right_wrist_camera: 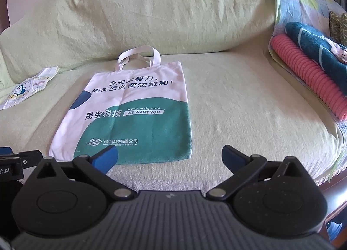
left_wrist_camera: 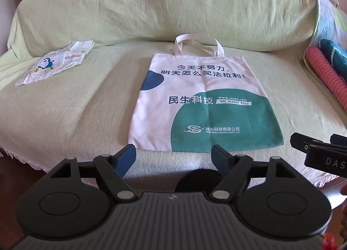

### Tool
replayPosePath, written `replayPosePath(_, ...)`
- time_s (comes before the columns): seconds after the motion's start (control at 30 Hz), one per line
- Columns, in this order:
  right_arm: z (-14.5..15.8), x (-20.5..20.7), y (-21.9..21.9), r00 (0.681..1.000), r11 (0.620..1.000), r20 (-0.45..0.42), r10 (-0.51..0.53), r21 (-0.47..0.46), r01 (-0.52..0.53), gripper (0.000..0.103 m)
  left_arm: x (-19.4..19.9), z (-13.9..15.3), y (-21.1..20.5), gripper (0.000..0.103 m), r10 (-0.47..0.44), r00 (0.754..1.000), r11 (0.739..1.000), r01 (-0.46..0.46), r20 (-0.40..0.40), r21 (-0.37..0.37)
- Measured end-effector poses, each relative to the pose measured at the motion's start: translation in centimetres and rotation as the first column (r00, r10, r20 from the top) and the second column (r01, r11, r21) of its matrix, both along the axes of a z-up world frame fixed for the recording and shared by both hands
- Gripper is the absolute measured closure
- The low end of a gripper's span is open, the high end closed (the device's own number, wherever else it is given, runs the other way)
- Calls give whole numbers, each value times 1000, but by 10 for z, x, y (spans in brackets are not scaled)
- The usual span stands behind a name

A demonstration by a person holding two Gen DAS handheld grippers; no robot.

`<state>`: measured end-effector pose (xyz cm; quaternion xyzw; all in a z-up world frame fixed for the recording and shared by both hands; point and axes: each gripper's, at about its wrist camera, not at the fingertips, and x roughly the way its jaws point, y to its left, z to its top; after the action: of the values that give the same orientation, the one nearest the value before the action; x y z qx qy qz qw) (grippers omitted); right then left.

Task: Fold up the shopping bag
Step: 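Move both grippers toward the bag's bottom edge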

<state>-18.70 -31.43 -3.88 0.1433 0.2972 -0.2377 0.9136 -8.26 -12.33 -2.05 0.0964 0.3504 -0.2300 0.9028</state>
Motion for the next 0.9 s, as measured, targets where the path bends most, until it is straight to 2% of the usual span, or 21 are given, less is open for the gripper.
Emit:
replayPosePath(0.13, 0, -2, -1, 1000, 1000, 3, -11, 2, 11, 2, -3, 1, 0, 24, -7, 1000, 1000, 7, 12, 5)
replayPosePath(0.43, -5, 0, -6, 1000, 1000, -11, -21, 23, 21, 2, 4, -11, 1, 22, 8, 1000, 1000, -8, -21, 24)
replayPosePath(0.9, -28, 32, -20, 993, 997, -113, -26, 65, 33, 2, 42, -47, -4, 22, 50, 994, 996, -42, -100, 74)
